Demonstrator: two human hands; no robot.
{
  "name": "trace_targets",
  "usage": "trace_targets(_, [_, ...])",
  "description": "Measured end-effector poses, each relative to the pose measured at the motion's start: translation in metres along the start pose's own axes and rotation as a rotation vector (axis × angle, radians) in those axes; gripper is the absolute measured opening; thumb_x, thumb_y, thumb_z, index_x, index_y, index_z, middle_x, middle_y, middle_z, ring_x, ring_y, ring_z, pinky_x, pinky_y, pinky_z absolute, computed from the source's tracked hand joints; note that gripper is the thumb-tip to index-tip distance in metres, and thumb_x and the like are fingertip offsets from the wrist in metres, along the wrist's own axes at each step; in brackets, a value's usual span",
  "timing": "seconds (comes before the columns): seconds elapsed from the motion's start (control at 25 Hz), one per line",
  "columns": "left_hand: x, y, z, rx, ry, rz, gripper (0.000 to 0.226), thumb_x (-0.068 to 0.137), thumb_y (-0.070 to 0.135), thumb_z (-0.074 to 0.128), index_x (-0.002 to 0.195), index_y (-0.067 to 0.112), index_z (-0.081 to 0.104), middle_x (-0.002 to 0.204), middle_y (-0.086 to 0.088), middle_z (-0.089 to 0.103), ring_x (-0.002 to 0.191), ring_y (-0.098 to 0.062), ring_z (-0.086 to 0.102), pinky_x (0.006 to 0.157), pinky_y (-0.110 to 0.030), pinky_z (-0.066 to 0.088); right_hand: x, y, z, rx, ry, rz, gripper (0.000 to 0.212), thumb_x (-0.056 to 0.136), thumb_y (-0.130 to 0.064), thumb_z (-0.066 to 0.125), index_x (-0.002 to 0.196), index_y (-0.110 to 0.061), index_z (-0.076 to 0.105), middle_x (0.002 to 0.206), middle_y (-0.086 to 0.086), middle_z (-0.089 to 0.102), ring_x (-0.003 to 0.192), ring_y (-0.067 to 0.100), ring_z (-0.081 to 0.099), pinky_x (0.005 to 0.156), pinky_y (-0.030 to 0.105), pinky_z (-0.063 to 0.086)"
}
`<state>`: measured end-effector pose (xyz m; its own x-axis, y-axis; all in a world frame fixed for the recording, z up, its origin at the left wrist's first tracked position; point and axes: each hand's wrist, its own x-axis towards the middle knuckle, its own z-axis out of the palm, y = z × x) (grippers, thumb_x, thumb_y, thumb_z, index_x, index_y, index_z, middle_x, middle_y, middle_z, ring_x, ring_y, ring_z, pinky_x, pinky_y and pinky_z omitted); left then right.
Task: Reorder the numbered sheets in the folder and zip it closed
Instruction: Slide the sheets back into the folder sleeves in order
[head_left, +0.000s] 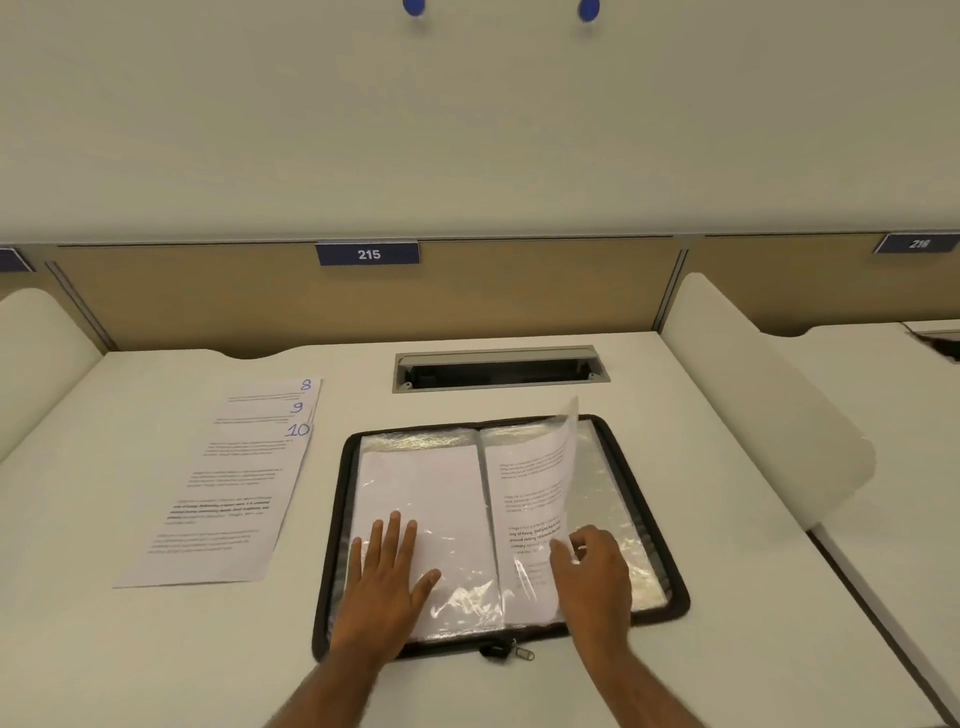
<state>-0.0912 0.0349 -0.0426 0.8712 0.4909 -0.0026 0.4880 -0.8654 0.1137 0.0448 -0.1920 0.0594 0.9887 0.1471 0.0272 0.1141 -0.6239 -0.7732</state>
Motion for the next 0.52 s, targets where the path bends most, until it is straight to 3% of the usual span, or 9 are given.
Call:
trace_targets(0.16, [-0.011,-0.036,-0.017,0.029,0.03,0.039,0.076,0.102,0.068,0.017,0.162,0.021,0.016,0.17,-0.004,0.007,0.156,-0.026,0.003,0.121,-0.045,0.001,-0.043,-0.037,0.051,-0.166,0.052,-0.274,0.021,0.087,-0.025,0.073,0.084,-0.023,0.052,0.09,-0.011,0.054,0.08,0.011,0.053,0.06,0.022,0.047])
trace_targets(0.32, [-0.021,-0.071,-0.031,0.053,0.072,0.026,0.074,0.103,0.065,0.019,0.161,0.018,0.021,0.169,-0.007,0.014,0.155,-0.025,0.006,0.12,-0.047,0.006,-0.073,-0.061,0.099,-0.301,0.014,-0.486,0.02,0.081,-0.023,0.079,0.081,-0.017,0.06,0.088,-0.005,0.059,0.082,0.014,0.056,0.068,0.028,0.055])
trace_targets(0.44, [-0.029,-0.096,-0.037,0.053,0.089,0.009,0.072,0.104,0.063,0.023,0.158,0.016,0.029,0.166,-0.008,0.024,0.154,-0.026,0.008,0.118,-0.047,0.009,-0.092,-0.072,0.13,-0.436,-0.116,-0.529,0.028,0.07,-0.033,0.089,0.088,-0.017,0.074,0.098,-0.003,0.072,0.091,0.016,0.069,0.083,0.03,0.06])
trace_targets(0.52, [-0.032,-0.108,-0.039,0.031,0.089,-0.009,0.07,0.105,0.062,0.022,0.157,0.017,0.032,0.164,-0.008,0.028,0.153,-0.026,0.01,0.117,-0.048,0.011,-0.101,-0.074,0.144,-0.498,-0.182,-0.565,0.04,0.059,-0.05,0.092,0.085,-0.024,0.078,0.099,-0.005,0.076,0.091,0.016,0.073,0.084,0.033,0.059])
